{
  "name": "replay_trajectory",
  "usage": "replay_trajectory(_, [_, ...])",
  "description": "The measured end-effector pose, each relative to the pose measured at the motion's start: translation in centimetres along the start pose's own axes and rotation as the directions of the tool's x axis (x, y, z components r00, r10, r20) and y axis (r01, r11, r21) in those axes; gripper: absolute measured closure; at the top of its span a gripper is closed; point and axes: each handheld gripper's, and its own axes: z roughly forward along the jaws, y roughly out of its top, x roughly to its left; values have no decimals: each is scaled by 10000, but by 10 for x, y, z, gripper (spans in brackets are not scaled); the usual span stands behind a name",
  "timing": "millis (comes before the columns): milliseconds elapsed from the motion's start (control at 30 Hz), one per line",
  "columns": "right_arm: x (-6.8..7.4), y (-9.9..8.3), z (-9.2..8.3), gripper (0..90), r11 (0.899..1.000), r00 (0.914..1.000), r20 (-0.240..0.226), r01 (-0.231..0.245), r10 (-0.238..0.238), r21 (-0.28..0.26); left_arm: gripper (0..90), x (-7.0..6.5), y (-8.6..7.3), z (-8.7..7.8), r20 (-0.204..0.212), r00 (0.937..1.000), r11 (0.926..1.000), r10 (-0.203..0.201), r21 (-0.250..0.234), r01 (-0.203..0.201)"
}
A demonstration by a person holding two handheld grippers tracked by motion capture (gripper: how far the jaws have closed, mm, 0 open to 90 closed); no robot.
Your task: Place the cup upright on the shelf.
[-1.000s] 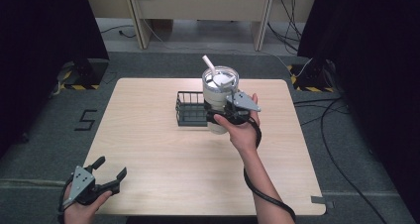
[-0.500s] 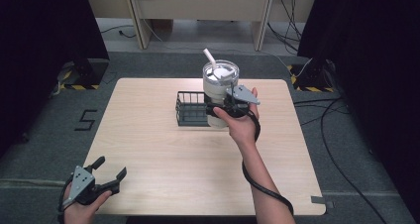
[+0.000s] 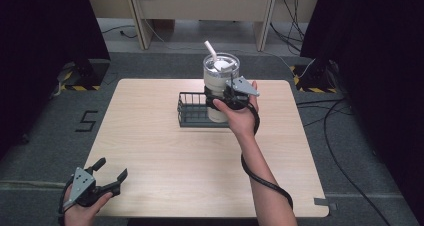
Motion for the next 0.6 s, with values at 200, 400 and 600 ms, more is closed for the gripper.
replay_trajectory(200, [-1, 5, 9, 71, 10000, 10000, 36, -75, 75, -50, 133, 1, 0, 0, -34, 10000, 10000, -20, 9, 20])
replay_trajectory(400, [-2, 8, 19, 71, 9999, 9999, 107, -113, 113, -58, 133, 2, 0, -1, -68, 10000, 10000, -45, 12, 45])
replay_trajectory(600, [-3, 12, 33, 70, 10000, 9999, 140, -75, 74, 45, 134, 1, 0, 0, -77, 9999, 10000, -75, -52, 75])
